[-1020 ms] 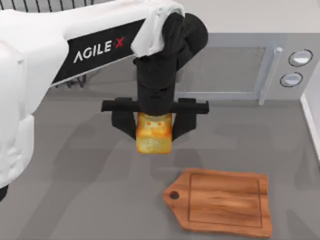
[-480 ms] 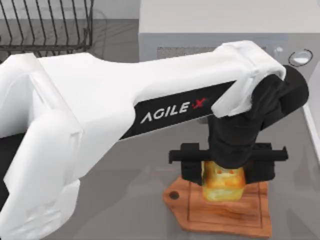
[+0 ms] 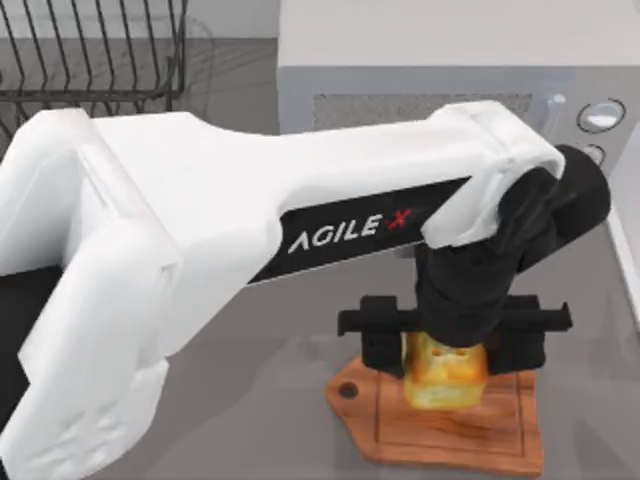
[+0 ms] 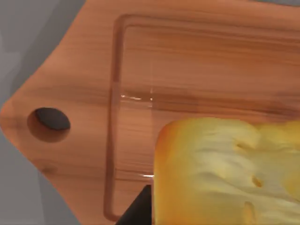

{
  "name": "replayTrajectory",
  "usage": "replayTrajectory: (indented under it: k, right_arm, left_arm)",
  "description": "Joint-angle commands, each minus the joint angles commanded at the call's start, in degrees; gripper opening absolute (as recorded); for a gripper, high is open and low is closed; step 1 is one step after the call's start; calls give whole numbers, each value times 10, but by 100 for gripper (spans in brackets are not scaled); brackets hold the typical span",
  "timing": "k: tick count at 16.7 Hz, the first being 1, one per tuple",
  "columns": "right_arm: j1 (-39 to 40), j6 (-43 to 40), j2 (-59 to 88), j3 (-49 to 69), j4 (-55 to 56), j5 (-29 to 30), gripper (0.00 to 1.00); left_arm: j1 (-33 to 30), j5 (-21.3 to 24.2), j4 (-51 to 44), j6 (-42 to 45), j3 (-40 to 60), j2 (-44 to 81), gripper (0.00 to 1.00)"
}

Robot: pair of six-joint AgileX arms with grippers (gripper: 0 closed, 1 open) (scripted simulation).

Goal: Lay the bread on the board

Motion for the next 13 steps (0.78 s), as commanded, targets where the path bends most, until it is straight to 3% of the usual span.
replayTrajectory:
  k: [11, 13]
  right_arm:
    - [0, 0, 0, 0, 0, 0, 100]
    - [0, 0, 0, 0, 0, 0, 100]
  left_arm:
    - [-1, 0, 58, 0, -44, 14, 0]
    - [-1, 0, 58, 0, -44, 14, 15]
